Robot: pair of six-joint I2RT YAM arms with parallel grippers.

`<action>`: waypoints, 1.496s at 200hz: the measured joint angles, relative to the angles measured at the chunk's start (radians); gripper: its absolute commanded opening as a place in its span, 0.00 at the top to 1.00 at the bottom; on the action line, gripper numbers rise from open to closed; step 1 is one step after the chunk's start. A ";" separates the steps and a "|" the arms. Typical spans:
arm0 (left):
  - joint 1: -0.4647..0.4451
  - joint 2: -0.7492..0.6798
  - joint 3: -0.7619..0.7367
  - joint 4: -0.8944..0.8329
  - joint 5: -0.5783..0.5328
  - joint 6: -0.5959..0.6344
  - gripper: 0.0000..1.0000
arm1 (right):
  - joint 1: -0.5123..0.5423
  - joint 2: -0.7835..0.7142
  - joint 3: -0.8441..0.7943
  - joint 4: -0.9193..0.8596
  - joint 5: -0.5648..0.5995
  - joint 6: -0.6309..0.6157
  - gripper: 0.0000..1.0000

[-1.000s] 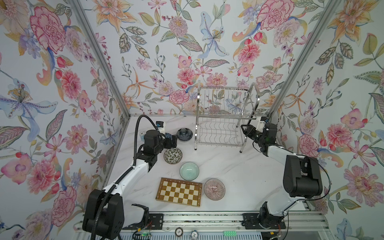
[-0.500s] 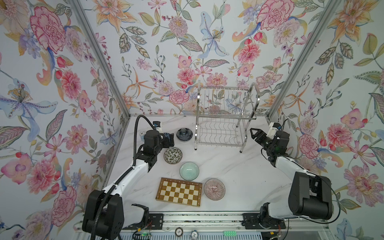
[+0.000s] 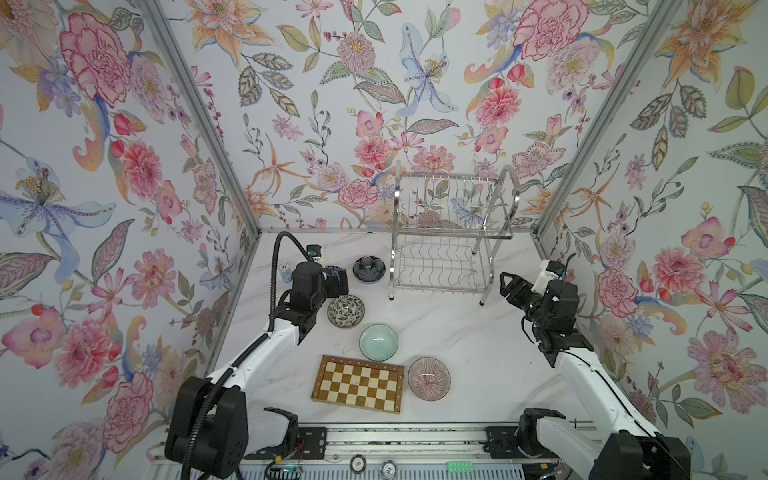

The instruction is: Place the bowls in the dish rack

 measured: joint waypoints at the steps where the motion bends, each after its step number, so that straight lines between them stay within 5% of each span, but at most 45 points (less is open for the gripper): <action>1: -0.001 0.000 0.000 0.000 0.000 0.000 0.01 | 0.008 -0.003 0.000 -0.006 0.000 -0.002 0.24; 55: -0.017 0.000 0.000 -0.001 0.007 0.007 0.01 | 0.333 -0.010 0.000 -0.191 -0.014 -0.120 0.25; 109: -0.025 0.003 0.000 0.000 0.029 0.019 0.01 | 0.591 0.246 0.108 -0.393 -0.063 -0.282 0.28; 213: -0.032 0.004 0.000 0.000 0.030 0.030 0.01 | 0.696 0.358 0.238 -0.655 -0.076 -0.531 0.36; 299: -0.037 0.004 0.000 0.000 0.030 0.042 0.01 | 0.775 0.446 0.263 -0.704 0.008 -0.621 0.55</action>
